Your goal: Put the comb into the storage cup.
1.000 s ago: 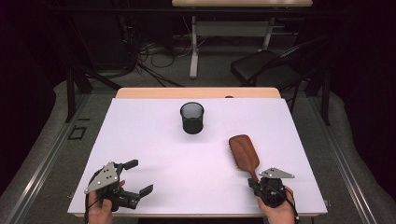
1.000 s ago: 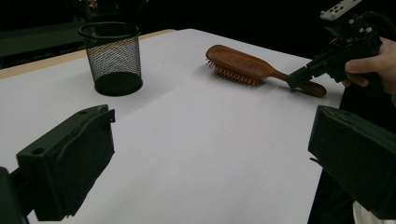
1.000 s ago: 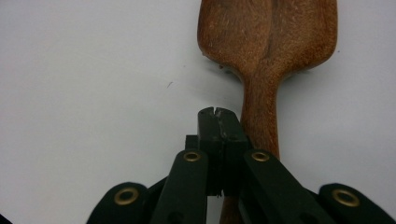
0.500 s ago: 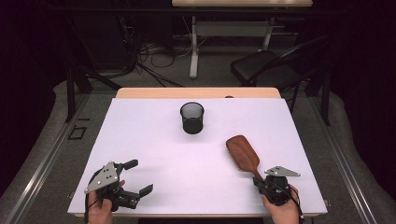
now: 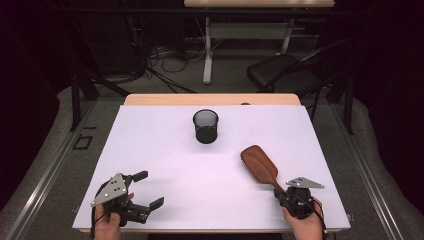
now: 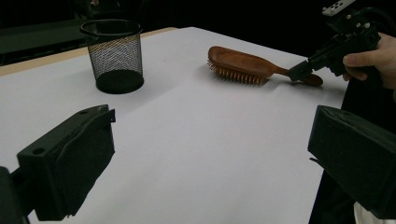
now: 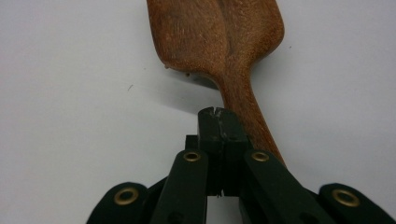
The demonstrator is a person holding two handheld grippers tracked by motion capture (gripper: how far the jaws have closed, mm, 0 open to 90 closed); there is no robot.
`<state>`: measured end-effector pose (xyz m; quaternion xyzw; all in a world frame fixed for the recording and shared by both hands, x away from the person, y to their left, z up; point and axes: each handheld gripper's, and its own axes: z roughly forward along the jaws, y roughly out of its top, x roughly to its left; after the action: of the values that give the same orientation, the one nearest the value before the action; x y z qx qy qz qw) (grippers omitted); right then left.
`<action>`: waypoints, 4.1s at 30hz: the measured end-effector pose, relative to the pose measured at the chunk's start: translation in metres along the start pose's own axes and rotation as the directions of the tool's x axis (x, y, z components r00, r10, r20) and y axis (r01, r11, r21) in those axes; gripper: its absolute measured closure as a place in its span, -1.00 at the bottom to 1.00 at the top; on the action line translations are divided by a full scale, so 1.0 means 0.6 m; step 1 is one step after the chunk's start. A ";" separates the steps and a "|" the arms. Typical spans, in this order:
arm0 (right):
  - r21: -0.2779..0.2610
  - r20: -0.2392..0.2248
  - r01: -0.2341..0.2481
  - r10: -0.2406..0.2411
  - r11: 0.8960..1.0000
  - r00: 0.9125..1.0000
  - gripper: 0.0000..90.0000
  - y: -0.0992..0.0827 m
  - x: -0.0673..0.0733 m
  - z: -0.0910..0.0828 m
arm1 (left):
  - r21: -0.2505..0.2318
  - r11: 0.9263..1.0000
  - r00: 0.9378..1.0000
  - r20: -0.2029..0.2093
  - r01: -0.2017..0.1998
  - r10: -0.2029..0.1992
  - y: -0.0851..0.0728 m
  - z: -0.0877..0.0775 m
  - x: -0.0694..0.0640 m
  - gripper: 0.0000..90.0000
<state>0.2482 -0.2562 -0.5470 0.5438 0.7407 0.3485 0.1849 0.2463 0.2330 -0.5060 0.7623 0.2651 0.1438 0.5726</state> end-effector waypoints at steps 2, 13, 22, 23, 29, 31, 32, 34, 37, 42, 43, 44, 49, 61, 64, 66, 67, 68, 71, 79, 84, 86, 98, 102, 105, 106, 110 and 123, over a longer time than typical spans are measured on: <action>-0.008 0.006 -0.006 0.006 1.000 1.000 1.00 0.001 -0.002 -0.001 | -0.002 1.000 1.000 -0.001 0.002 -0.002 0.000 0.000 0.000 -0.99; -0.010 -0.005 -0.007 0.007 1.000 1.000 1.00 0.000 -0.002 -0.002 | -0.001 1.000 1.000 0.001 0.013 -0.013 0.000 0.004 0.000 -0.99; -0.032 -0.017 0.023 -0.024 0.999 1.000 0.87 0.005 0.007 -0.011 | 0.010 1.000 1.000 0.002 0.023 -0.023 -0.001 0.008 0.001 -0.99; -0.032 -0.017 0.023 -0.024 0.999 1.000 0.87 0.005 0.007 -0.011 | 0.011 1.000 1.000 0.007 0.024 -0.025 -0.001 0.008 0.002 -0.99; -0.030 -0.025 0.038 -0.038 0.999 0.999 0.61 0.007 0.012 -0.011 | 0.014 0.999 0.999 0.001 0.039 -0.039 -0.001 0.010 0.004 -0.99; -0.031 -0.020 0.050 -0.051 0.998 0.998 0.51 0.007 0.014 -0.010 | 0.018 0.999 0.999 -0.004 0.043 -0.043 -0.001 0.010 0.004 -0.99; -0.027 -0.022 0.055 -0.056 0.998 0.998 0.46 0.008 0.015 -0.011 | 0.021 0.999 0.999 -0.007 0.043 -0.043 -0.001 0.010 0.005 -0.99; -0.026 -0.020 0.062 -0.063 0.998 0.998 0.36 0.009 0.015 -0.011 | 0.014 0.999 0.999 -0.002 0.050 -0.050 -0.001 0.011 0.005 -0.99; -0.031 -0.017 0.064 -0.065 0.997 0.998 0.21 0.011 0.016 -0.012 | 0.018 0.998 0.998 -0.011 0.060 -0.059 -0.002 0.011 0.006 -0.99; -0.063 -0.009 0.090 -0.090 0.994 0.996 -0.03 0.016 0.011 -0.019 | 0.001 0.997 0.997 -0.010 0.078 -0.078 -0.002 0.009 0.009 -0.99; -0.072 -0.009 0.095 -0.096 0.993 0.995 -0.05 0.019 0.009 -0.020 | 0.002 0.997 0.997 -0.015 0.078 -0.078 -0.002 0.009 0.009 -0.99; -0.075 -0.013 0.088 -0.090 0.993 0.996 -0.11 0.020 0.007 -0.021 | 0.006 0.997 0.997 -0.022 0.077 -0.077 -0.002 0.009 0.009 -0.99; -0.051 -0.020 0.096 -0.097 0.994 0.995 -0.23 0.027 -0.004 -0.021 | 0.011 0.996 0.996 -0.030 0.086 -0.086 -0.002 0.010 0.008 -0.99; 0.056 -0.047 0.099 -0.096 0.994 0.994 -0.30 0.041 -0.022 -0.006 | 0.032 0.996 0.996 -0.022 0.082 -0.081 -0.003 0.016 0.008 -0.99; 0.073 -0.048 0.104 -0.101 0.992 0.994 -0.30 0.045 -0.025 -0.002 | 0.037 0.996 0.996 -0.026 0.080 -0.079 -0.004 0.016 0.008 -0.99; 0.085 -0.048 0.114 -0.110 0.990 0.993 -0.28 0.048 -0.025 0.001 | 0.035 0.996 0.997 -0.022 0.078 -0.078 -0.004 0.017 0.009 -0.99; 0.102 -0.048 0.120 -0.116 0.988 0.992 -0.27 0.050 -0.025 0.005 | 0.035 0.996 0.997 -0.020 0.078 -0.077 -0.004 0.017 0.008 -0.99; 0.102 -0.048 0.120 -0.116 0.988 0.992 -0.27 0.050 -0.025 0.005 | 0.035 0.996 0.997 -0.019 0.078 -0.077 -0.004 0.017 0.008 -0.99; 0.130 -0.045 0.141 -0.136 0.981 0.990 -0.25 0.054 -0.024 0.011 | 0.039 0.996 0.997 -0.018 0.075 -0.075 -0.004 0.018 0.008 -0.99; 0.190 -0.054 0.147 -0.139 0.971 0.989 -0.25 0.072 -0.025 0.028 | 0.043 0.996 0.997 -0.019 0.074 -0.073 -0.005 0.018 0.008 -0.99; 0.227 -0.057 0.160 -0.150 0.961 0.987 -0.27 0.079 -0.026 0.035 | 0.045 0.996 0.997 -0.020 0.075 -0.074 -0.005 0.018 0.009 -0.99; 0.238 -0.062 0.160 -0.149 0.958 0.987 -0.28 0.082 -0.026 0.038 | 0.045 0.996 0.997 -0.021 0.074 -0.074 -0.005 0.018 0.009 -0.99; 0.293 -0.081 0.181 -0.165 0.939 0.983 -0.29 0.095 -0.027 0.057 | 0.051 0.996 0.997 -0.023 0.072 -0.071 -0.006 0.019 0.009 -0.99; 0.318 -0.096 0.198 -0.176 0.927 0.980 -0.26 0.099 -0.027 0.061 | 0.052 0.996 0.997 -0.024 0.070 -0.069 -0.006 0.019 0.009 -0.99; 0.328 -0.092 0.197 -0.176 0.924 0.980 -0.26 0.099 -0.026 0.065 | 0.050 0.996 0.997 -0.019 0.071 -0.070 -0.006 0.019 0.010 -0.99; 0.350 -0.086 0.180 -0.160 0.919 0.983 -0.23 0.100 -0.025 0.068 | 0.051 0.996 0.997 -0.020 0.071 -0.070 -0.006 0.019 0.010 -0.99; 0.350 -0.097 0.182 -0.158 0.919 0.983 -0.14 0.099 -0.028 0.071 | 0.052 0.996 0.997 -0.024 0.072 -0.070 -0.006 0.018 0.009 -0.99; 0.429 -0.080 0.197 -0.180 0.882 0.980 0.00 0.112 -0.029 0.071 | 0.053 0.996 0.997 -0.021 0.074 -0.073 -0.006 0.019 0.010 -0.99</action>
<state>0.3275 -0.2479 -0.5302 0.4901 0.8523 0.1651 0.0781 0.2561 0.2280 -0.5135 0.7656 0.3024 0.1228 0.5543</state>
